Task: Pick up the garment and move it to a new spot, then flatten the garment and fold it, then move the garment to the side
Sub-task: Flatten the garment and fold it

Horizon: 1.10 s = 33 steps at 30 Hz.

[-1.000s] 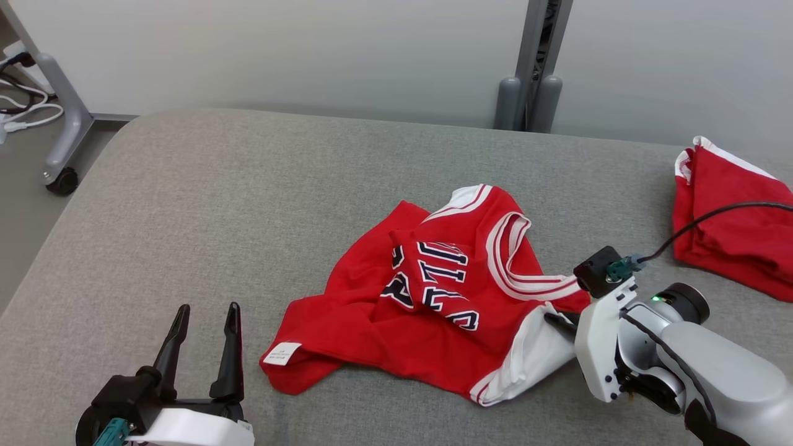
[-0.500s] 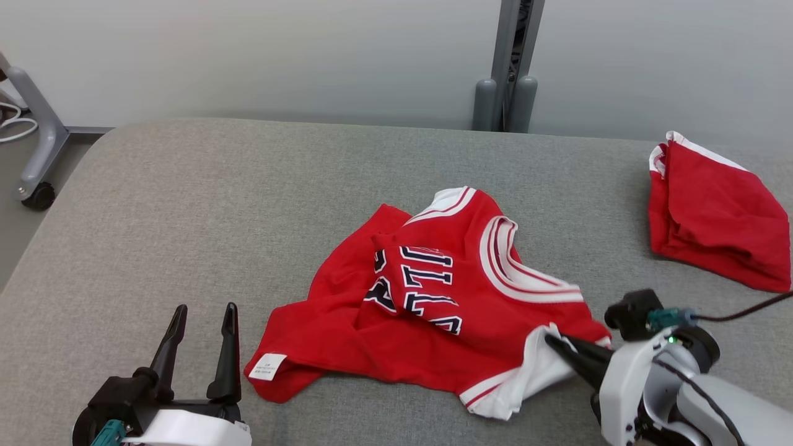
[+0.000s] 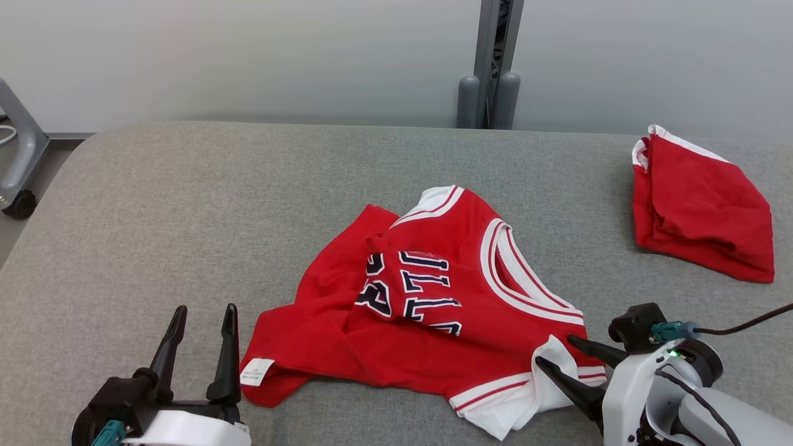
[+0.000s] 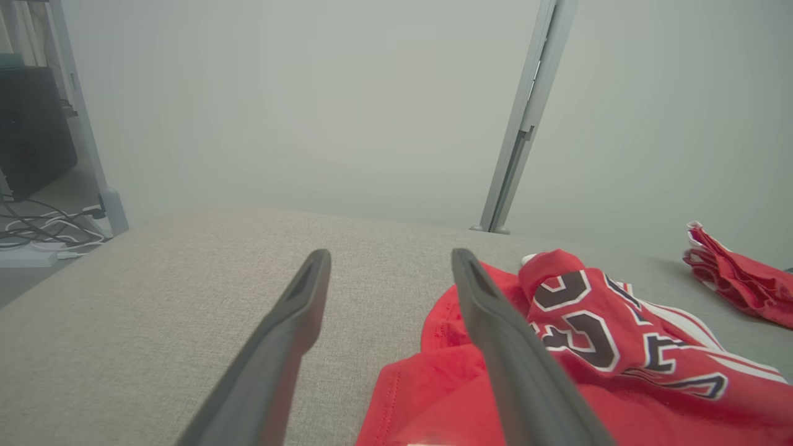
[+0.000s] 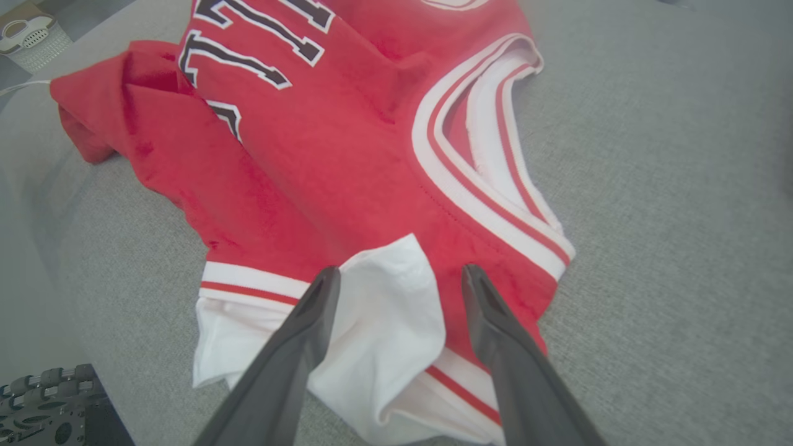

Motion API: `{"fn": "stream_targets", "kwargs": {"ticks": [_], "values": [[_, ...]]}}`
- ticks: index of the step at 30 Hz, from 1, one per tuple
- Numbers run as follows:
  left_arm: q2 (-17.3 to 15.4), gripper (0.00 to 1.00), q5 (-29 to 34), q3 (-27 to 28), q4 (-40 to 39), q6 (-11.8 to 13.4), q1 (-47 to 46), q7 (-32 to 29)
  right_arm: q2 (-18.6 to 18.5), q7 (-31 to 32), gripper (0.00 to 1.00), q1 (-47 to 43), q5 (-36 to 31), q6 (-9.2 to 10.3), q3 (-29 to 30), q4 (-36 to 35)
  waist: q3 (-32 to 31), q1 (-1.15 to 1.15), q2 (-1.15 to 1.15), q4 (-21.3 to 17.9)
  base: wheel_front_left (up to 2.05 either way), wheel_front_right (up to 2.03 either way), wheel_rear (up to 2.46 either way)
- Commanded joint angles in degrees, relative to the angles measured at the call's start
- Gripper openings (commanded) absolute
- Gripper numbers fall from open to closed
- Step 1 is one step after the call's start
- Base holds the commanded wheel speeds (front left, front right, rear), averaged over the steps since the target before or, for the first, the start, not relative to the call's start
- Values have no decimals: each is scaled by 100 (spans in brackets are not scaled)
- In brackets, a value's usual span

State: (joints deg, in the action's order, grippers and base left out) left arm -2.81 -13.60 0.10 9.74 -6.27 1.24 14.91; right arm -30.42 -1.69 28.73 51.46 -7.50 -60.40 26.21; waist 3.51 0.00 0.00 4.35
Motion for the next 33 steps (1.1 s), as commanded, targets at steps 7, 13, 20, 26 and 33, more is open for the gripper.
{"fn": "stream_targets", "kwargs": {"ticks": [7, 13, 20, 26, 33], "values": [[-20, 100, 13, 0, 12, -45, -62, 30, -67, 135, 100, 67, -73, 2, 40, 30, 8, 0, 0, 61, 0, 0, 0], [-21, 100, 3, -31, 25, -46, -76, 30, 26, 274, 100, 194, -216, 2, 36, 201, -1, 0, 0, 120, 0, 0, 0], [-20, 100, -21, -66, 31, -49, -67, 30, 96, 449, 86, 315, -282, 2, -31, 434, -4, 0, 0, 200, 0, 0, 0], [-20, 100, -28, -63, 35, -31, -29, 30, 144, 290, 0, 324, -222, 2, -9, 483, -20, 0, 0, 226, 0, 0, 0], [-21, 100, -5, -65, 43, -30, 2, 30, 7, 28, 0, 223, -95, 2, -12, 229, -62, 0, 0, 138, 0, 0, 0]]}}
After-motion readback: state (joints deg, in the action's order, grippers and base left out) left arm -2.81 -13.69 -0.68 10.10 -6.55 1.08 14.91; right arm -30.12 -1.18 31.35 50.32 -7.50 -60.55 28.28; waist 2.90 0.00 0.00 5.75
